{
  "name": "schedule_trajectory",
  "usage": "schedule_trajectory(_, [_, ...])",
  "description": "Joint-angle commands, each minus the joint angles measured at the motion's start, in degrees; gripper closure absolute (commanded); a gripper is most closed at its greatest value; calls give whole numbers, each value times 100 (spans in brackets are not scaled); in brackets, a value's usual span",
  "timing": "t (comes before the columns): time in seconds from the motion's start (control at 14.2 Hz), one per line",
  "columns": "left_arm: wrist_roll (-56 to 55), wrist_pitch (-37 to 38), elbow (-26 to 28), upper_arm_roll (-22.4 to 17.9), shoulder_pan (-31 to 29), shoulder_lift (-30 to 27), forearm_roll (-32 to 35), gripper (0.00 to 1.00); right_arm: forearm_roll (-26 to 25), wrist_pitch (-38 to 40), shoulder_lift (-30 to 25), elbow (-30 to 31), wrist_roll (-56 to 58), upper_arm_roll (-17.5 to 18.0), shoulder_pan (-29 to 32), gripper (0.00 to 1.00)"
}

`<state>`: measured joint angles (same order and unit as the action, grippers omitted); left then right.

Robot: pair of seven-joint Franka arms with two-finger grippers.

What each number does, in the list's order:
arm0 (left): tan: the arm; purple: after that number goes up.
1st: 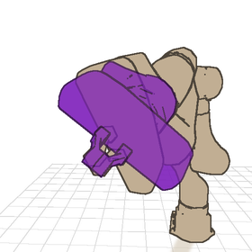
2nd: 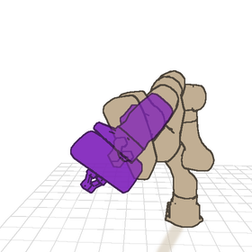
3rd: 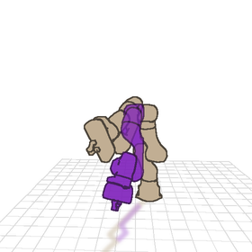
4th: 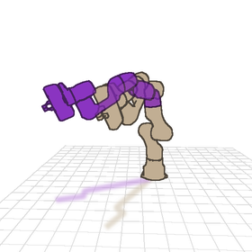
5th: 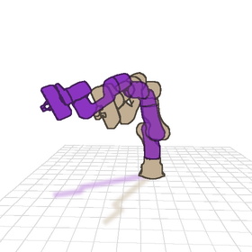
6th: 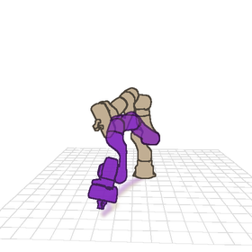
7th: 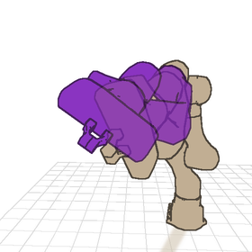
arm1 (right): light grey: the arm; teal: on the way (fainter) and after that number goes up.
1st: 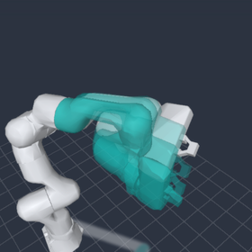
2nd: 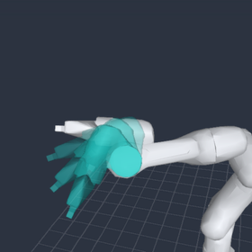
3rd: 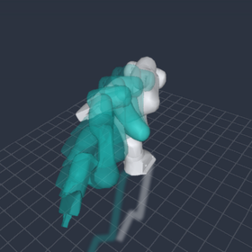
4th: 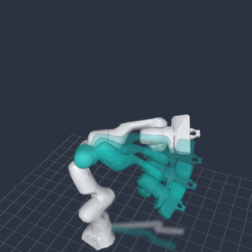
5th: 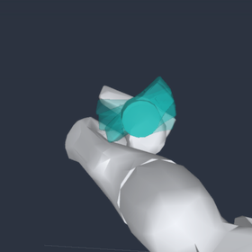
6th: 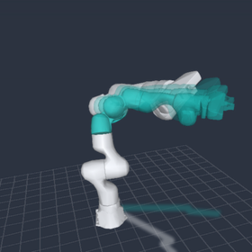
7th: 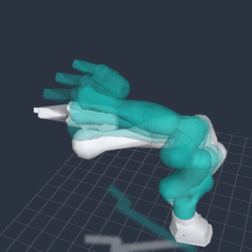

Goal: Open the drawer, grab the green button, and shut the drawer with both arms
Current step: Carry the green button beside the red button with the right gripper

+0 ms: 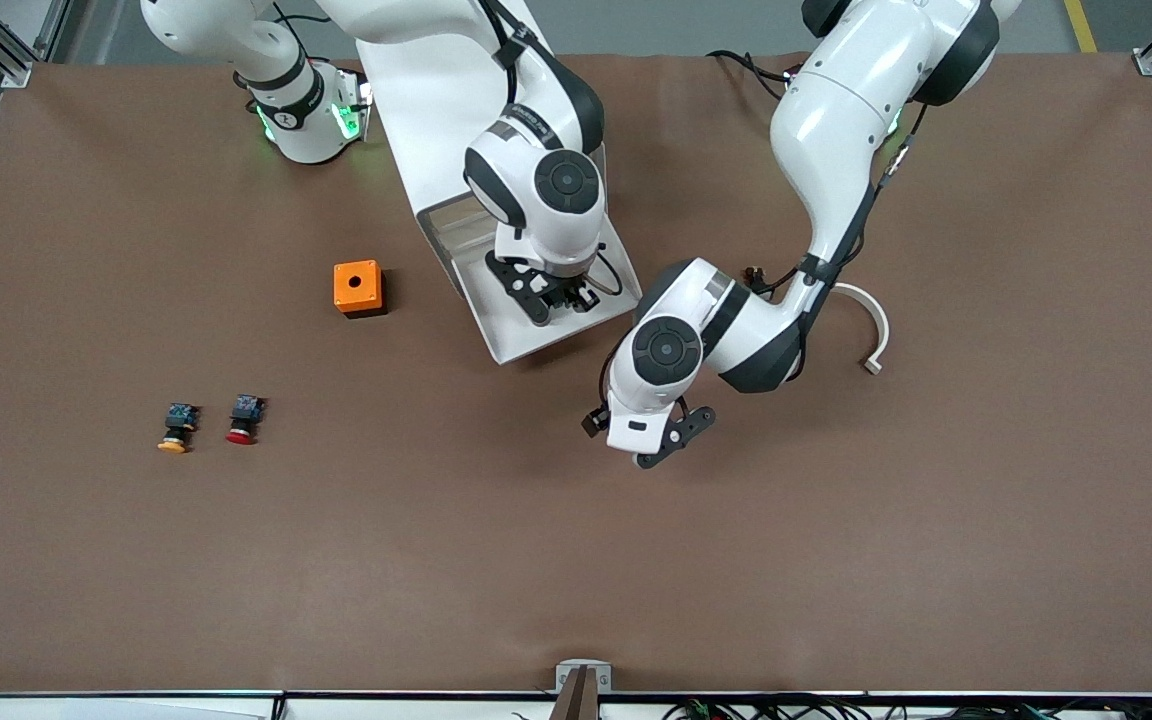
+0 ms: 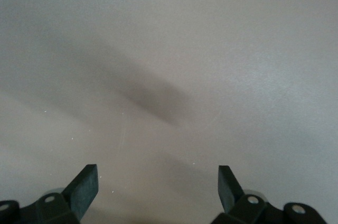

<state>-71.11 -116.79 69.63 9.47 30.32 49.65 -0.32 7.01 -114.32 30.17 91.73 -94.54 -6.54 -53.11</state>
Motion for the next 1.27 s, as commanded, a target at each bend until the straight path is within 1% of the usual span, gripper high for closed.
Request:
schedule_trajectory(0.0, [-34,60,218,-51,35,-210,137,0,-42,847,-169,-514,802,48,554,100])
schedule_trajectory(0.14, [-87,60,235,-25,44,-219,137,0,-68,973,-336,-551,1540,48,1002,100])
schedule_trajectory(0.28, [-78,69,227,133,44,-184,128,0,-77,991,-442,-437,2340,39,1494,100])
schedule_trajectory(0.49, [-70,69,235,177,131,-166,120,0,-182,921,-599,-61,4218,39,2258,100])
schedule_trajectory(0.7, [-78,60,322,186,403,-122,85,0,-192,658,-793,396,6038,48,3041,98])
schedule_trajectory(0.85, [-78,69,358,186,536,-122,84,0,-183,80,-951,984,6805,48,3297,98])
schedule_trajectory(0.99, [-70,60,358,186,650,-113,67,0,-192,-850,-1074,1722,7516,48,3577,98])
schedule_trajectory(1.2, [-70,69,358,186,808,-69,58,0,-192,-1994,-1092,2514,8599,48,4009,98])
